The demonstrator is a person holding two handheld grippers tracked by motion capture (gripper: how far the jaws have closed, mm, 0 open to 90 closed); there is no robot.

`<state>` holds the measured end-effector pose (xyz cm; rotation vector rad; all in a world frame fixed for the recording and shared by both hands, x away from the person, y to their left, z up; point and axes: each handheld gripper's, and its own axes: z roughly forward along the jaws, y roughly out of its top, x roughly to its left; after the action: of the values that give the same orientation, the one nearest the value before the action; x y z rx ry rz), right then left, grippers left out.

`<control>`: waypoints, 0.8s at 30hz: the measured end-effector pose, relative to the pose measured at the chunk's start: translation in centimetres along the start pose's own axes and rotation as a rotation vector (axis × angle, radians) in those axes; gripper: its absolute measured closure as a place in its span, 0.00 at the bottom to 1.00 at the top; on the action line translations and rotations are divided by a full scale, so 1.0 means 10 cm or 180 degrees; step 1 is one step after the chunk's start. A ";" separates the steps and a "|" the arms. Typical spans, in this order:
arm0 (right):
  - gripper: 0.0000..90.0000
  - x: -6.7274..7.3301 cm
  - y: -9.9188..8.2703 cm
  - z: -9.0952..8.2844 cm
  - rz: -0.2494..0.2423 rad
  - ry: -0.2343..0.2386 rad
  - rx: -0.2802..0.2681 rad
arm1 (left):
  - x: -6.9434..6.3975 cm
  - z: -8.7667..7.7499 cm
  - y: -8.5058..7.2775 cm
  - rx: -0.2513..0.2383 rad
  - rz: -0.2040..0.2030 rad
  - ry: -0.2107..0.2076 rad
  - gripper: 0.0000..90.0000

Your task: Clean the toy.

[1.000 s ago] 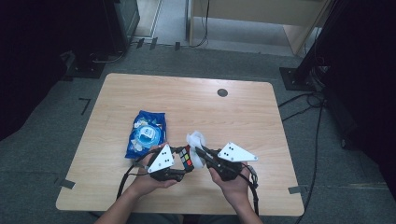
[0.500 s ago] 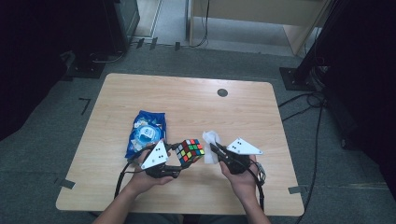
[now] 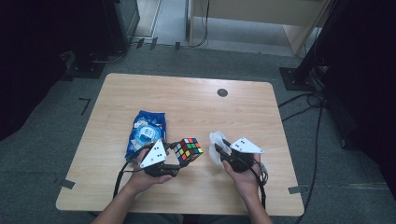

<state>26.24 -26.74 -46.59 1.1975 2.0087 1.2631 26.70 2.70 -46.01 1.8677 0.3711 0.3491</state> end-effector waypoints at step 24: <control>0.15 0.41 0.32 -0.18 0.1017 0.0929 -0.0242 | -0.11 0.11 -0.03 0.0081 0.0112 0.0237 0.38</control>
<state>24.20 -23.44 -42.78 1.4056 1.9971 1.7418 26.15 1.44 -46.67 1.8915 0.3953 0.4405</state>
